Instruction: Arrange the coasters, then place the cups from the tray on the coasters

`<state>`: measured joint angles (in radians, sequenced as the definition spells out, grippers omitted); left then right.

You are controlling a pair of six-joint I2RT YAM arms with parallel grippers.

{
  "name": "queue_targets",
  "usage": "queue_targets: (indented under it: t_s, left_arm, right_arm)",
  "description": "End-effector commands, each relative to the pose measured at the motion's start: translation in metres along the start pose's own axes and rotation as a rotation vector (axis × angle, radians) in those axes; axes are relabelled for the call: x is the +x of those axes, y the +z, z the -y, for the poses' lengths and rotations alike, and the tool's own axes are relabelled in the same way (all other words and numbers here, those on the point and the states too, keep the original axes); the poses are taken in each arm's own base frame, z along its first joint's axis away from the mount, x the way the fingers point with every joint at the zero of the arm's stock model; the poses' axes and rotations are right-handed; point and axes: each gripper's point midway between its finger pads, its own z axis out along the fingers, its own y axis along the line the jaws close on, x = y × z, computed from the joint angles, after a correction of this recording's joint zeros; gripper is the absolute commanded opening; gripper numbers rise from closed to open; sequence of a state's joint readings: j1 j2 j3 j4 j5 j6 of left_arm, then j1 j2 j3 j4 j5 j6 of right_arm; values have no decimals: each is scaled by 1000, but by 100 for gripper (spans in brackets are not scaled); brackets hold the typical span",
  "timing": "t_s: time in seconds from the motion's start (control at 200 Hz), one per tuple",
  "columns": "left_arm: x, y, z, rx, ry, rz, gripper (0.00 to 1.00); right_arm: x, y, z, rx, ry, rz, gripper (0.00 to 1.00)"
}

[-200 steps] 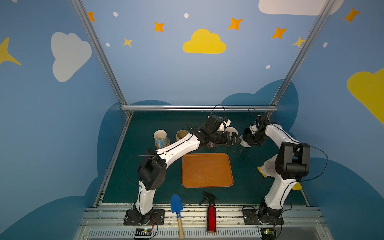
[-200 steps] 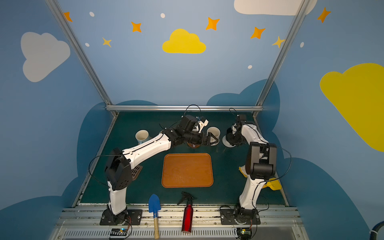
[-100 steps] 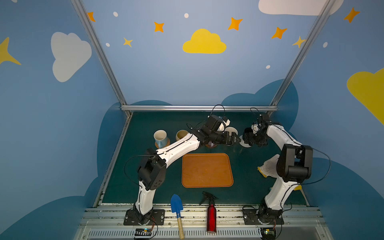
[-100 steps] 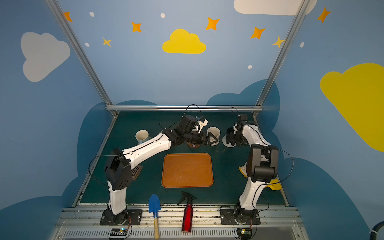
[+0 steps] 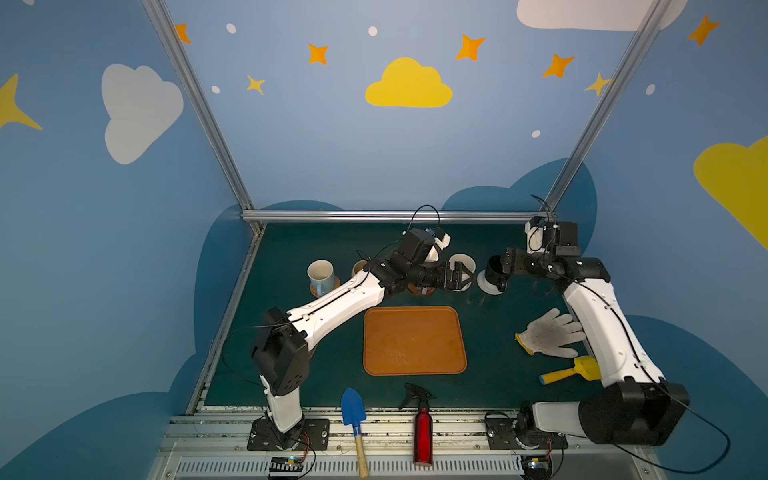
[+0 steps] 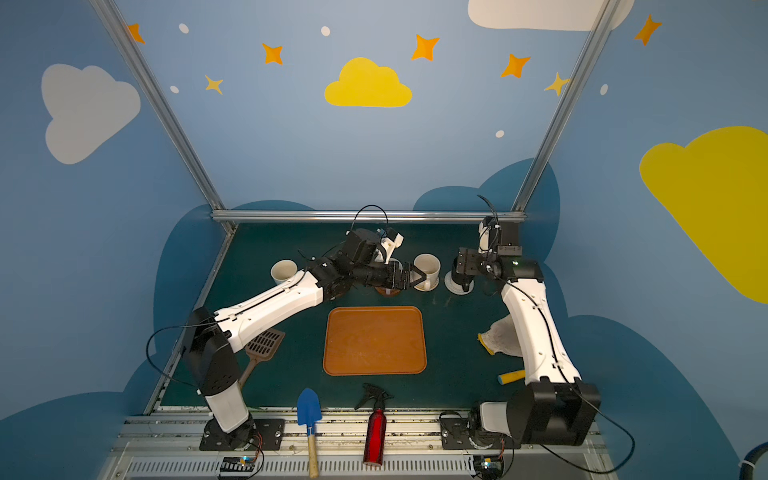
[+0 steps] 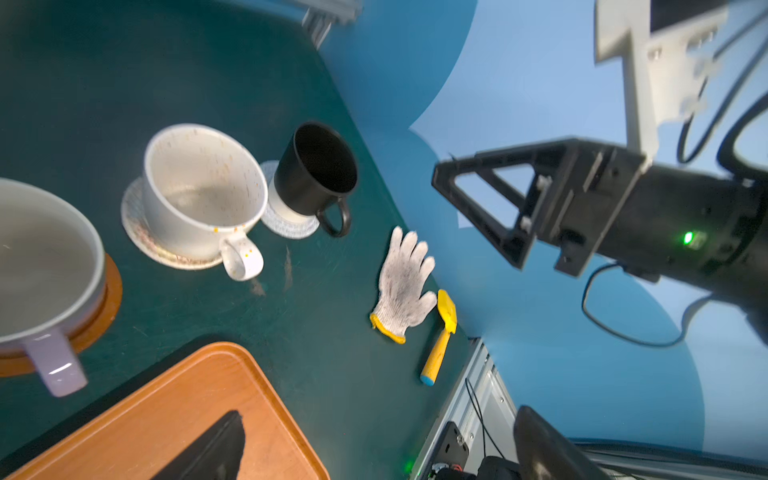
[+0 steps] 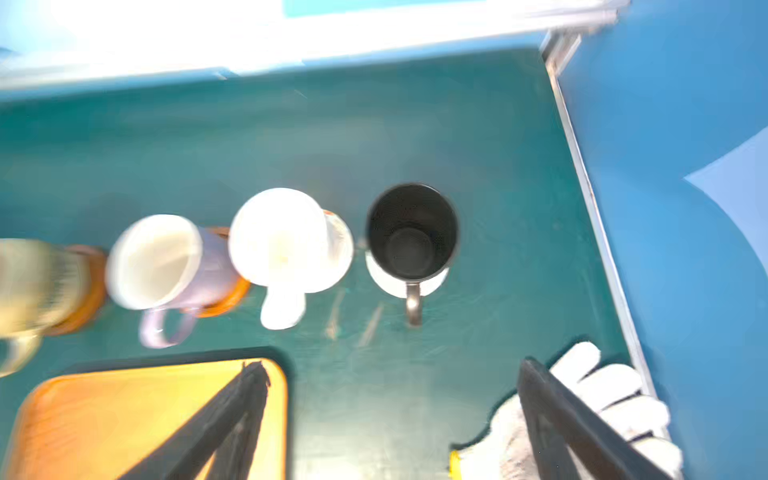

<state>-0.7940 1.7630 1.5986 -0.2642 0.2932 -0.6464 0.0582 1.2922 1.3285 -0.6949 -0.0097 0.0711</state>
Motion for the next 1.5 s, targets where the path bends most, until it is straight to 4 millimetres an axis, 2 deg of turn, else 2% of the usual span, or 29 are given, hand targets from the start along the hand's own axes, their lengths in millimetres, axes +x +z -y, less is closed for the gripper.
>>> queue_targets:
  t_s: [0.0,0.225,0.325,0.43,0.486,0.641,0.701,0.721,0.846,0.941,1.056,1.166,1.387,1.497]
  left_arm:
    - [-10,-28,9,-10,67,78,100]
    - [-7,-83,-10,-144,146,197,100]
    - [-1,-106,-28,-218,162,251,100]
    - [12,-124,-51,-286,209,296,100]
    - [18,-134,-67,-356,254,322,100]
    - [43,-154,-110,-513,439,375,100]
    - [52,-166,-131,-595,439,399,100]
    - [55,-170,-137,-617,435,405,100]
    - [70,-188,-165,-695,425,442,100]
    - [75,-202,-192,-771,413,455,100]
    - [80,-219,-228,-929,455,462,100]
    - [87,-224,-249,-997,458,442,100]
    - [78,-232,-268,-1021,467,456,100]
    - [80,-239,-296,-1054,417,445,100]
  right_arm:
    - [2,-21,-24,-107,10,42,94]
    - [11,-58,-48,-224,-4,122,94]
    - [15,-66,-52,-254,4,186,94]
    - [24,-64,-47,-240,9,252,94]
    - [35,-57,-42,-224,23,264,92]
    - [49,-43,-37,-213,9,362,90]
    - [53,-38,-31,-192,44,399,87]
    - [63,-30,-29,-185,48,391,86]
    - [86,-8,-21,-155,42,391,83]
    - [103,12,-16,-125,43,329,83]
    - [113,29,-8,-70,15,292,81]
    - [123,44,5,11,-37,295,81]
    - [135,68,16,67,-67,326,81]
    - [135,76,20,95,-98,338,82]
